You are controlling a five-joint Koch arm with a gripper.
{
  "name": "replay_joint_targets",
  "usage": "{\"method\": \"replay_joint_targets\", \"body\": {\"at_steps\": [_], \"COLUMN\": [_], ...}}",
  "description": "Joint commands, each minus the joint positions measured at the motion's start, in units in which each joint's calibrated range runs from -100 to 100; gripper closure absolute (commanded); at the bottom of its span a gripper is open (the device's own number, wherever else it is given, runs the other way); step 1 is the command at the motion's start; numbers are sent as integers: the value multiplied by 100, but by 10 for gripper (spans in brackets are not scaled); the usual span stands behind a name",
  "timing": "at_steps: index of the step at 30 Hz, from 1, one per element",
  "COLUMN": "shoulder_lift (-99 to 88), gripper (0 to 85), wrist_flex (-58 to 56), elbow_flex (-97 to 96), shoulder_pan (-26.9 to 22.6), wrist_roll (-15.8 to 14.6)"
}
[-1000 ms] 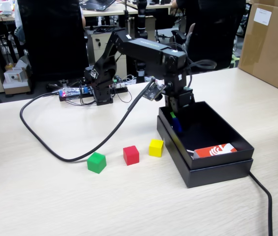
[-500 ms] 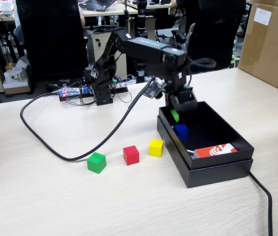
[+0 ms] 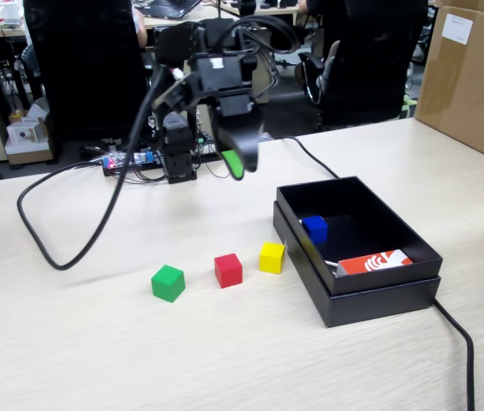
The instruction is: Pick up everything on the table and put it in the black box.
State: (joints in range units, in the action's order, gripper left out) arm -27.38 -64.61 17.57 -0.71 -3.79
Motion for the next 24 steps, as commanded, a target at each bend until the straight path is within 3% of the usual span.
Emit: {"method": "replay_joint_targets", "body": {"at_steps": [1, 24], "shoulder_lift": [277, 3593], "gripper": [390, 390], "wrist_flex": [-31, 38], "elbow_flex": [-16, 1053], "shoulder_pan": [249, 908], "wrist_roll": [147, 142]}}
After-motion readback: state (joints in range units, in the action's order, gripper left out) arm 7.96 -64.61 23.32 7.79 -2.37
